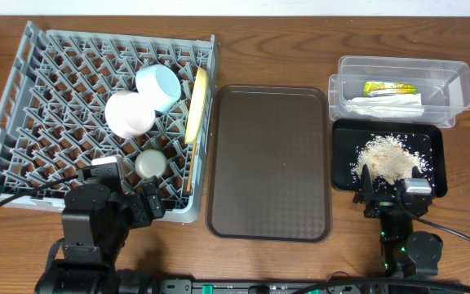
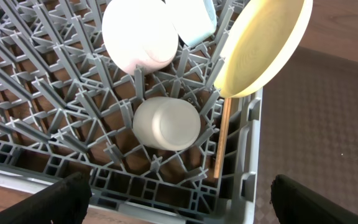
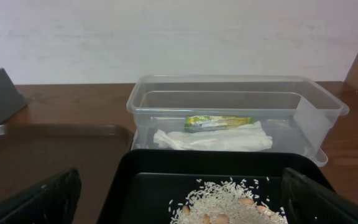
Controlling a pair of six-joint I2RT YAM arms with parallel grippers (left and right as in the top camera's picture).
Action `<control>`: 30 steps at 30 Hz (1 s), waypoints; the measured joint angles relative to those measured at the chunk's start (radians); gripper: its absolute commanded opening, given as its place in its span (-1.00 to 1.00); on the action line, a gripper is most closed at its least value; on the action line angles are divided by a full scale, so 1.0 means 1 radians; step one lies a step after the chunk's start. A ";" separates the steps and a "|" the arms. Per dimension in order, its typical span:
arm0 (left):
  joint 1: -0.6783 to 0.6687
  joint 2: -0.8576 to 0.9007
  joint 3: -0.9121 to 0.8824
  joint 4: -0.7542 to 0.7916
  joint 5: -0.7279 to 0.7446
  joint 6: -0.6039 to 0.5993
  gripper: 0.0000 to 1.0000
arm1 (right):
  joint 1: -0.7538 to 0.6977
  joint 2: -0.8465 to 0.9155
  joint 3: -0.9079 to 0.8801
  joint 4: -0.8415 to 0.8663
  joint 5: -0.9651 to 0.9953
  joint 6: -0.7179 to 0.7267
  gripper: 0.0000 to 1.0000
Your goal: Sort waste into correct bins and load items into the dishwasher
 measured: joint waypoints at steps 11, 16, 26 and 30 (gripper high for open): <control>0.002 -0.108 -0.011 -0.023 -0.001 0.003 0.91 | 0.000 0.000 0.000 0.000 0.000 0.000 0.98; 0.023 -0.226 -0.127 0.060 -0.003 0.003 0.92 | 0.000 0.000 0.000 0.000 -0.001 0.000 0.99; 0.066 -0.469 -0.481 0.432 -0.003 0.003 0.92 | 0.000 0.000 0.000 0.000 -0.003 0.000 0.99; 0.066 -0.531 -0.599 0.610 -0.003 0.003 0.91 | 0.000 0.000 0.000 0.000 -0.003 0.000 0.99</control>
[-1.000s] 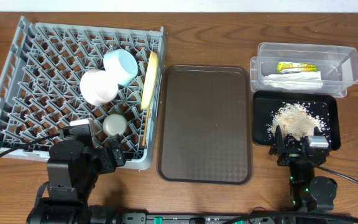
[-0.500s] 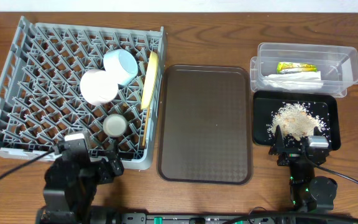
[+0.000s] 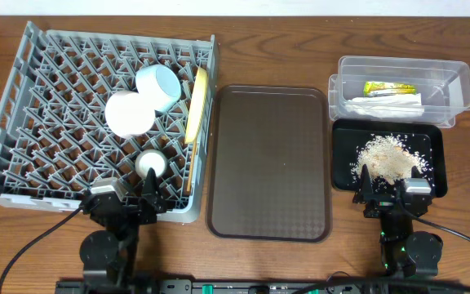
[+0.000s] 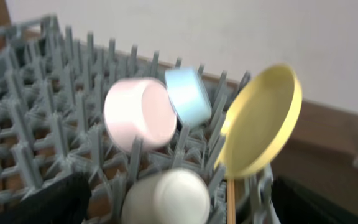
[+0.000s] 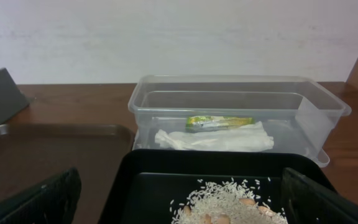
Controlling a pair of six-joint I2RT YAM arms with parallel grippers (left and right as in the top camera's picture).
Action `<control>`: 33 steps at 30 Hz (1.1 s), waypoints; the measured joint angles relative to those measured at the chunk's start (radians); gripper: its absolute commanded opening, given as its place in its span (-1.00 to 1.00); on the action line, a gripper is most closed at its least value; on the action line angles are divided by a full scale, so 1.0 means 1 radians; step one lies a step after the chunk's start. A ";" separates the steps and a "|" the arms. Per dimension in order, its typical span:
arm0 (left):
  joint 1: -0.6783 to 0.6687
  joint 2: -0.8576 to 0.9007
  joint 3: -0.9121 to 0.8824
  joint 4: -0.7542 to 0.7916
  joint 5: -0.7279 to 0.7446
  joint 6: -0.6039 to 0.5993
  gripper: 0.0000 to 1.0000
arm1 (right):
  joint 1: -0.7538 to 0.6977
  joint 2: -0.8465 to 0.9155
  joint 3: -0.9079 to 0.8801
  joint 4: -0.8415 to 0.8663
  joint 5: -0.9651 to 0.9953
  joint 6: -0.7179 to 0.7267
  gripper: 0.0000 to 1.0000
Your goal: Sort waste into correct bins and load items into the dishwasher
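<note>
The grey dish rack (image 3: 23,122) holds a white bowl (image 3: 129,113), a light blue cup (image 3: 160,85), a yellow plate (image 3: 196,104) on edge and a small white cup (image 3: 148,164). My left gripper (image 3: 126,204) sits at the rack's near edge, open and empty; its blurred wrist view shows the white cup (image 4: 166,198) between the wide fingers. The black bin (image 3: 431,139) holds rice (image 3: 384,157). The clear bin (image 3: 455,82) holds a wrapper (image 5: 219,122) and napkins (image 5: 216,140). My right gripper (image 3: 392,189) rests open at the black bin's near edge.
A bare brown tray (image 3: 270,162) lies between the rack and the bins. Wooden chopsticks (image 4: 230,202) stand in the rack beside the yellow plate. Cables run along the table's near edge.
My left arm has drawn back and lowered toward the table's near edge, and its camera now tilts up, blurred, looking across the rack. The right arm has not moved.
</note>
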 measured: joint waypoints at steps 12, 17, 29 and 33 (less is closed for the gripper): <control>0.000 -0.008 -0.198 0.381 0.031 0.076 0.91 | 0.000 0.000 0.000 0.000 0.000 0.000 0.98; 0.000 -0.008 -0.201 0.294 0.038 0.140 0.91 | 0.000 0.000 0.000 0.000 0.000 0.000 0.98; 0.001 -0.007 -0.196 0.256 0.037 0.166 0.91 | 0.000 0.000 0.000 0.000 0.000 0.000 0.99; 0.001 -0.007 -0.196 0.256 0.037 0.166 0.91 | 0.000 0.000 0.000 0.000 0.000 0.000 0.98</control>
